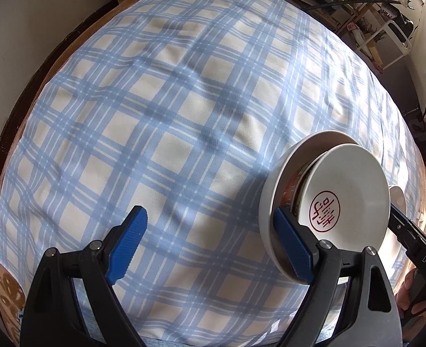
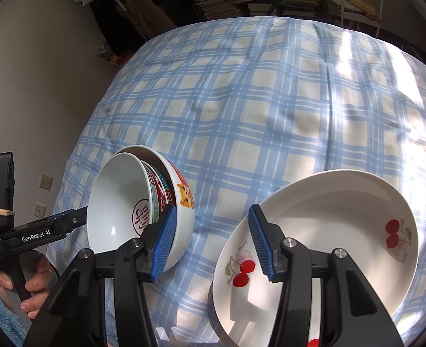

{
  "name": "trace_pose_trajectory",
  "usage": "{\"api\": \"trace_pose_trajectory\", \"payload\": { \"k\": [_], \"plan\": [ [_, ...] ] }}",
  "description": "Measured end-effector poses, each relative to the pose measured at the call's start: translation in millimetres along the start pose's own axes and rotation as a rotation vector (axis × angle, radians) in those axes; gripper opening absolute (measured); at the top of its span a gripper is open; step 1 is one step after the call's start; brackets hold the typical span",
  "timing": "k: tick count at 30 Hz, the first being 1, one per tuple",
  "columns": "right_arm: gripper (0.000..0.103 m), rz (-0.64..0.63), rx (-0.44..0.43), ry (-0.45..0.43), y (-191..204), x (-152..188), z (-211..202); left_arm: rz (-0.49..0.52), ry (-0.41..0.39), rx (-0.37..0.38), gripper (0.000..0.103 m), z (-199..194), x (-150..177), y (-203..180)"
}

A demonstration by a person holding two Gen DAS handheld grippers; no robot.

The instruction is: Organize plates and bowls

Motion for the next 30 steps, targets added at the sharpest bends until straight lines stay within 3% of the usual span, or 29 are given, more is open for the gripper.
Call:
{"api": "trace_pose_trajectory", "payload": {
  "k": [5,7,11,13,15,20,23,30],
  "plan": [
    [0.052,-0.004,0.001,0.001,-0.1,-0.1,-2.0,0.033,-0.018,-0.048,0.088,-2.4,-0.2,-4.7],
    [0.043,-0.010,-0.001,0.003,2.0,-0.8,-1.1,0.048,-0.026,-0.066,0.088,-2.9,-1.4,-6.0],
    [0.036,-0.029,0.013,0.041,11.4,-0.2,8.1,0.060,-0.026,-0.078,0.086,-1.9,-1.9,-7.8],
    [0.025,-0.028,0.002,0.052,16.6,1.1,12.4,0.075,-0.031,-0.081,0.084,-2.0,-1.8,-10.2],
    [0.025,-0.027,0.003,0.051,18.1,0.2,11.6,0.082,-0.030,-0.053,0.074,-2.8,-1.2,-13.1],
    [0.022,-0.021,0.004,0.054,19.3,0.2,10.6,0.067,-0.008,0.052,0.035,1.7,0.2,-20.7],
    [0.014,-0.011,-0.017,0.060,21.4,0.3,10.6,0.064,-0.004,0.092,0.021,2.7,0.2,-24.2],
    [0.011,-0.007,0.005,0.056,26.9,0.9,10.6,0.076,0.002,0.109,0.009,8.0,0.2,-28.9]
  ]
}}
Point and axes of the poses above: each gripper's, at about its wrist camera, not at the fingertips, and z roughly the way its jaws point, y to its left, x to its underside, the point moved 5 cm from there along z, roughly the way its jaws point, and after that the axes turned 9 degrees about x, right-handed, at the moved point
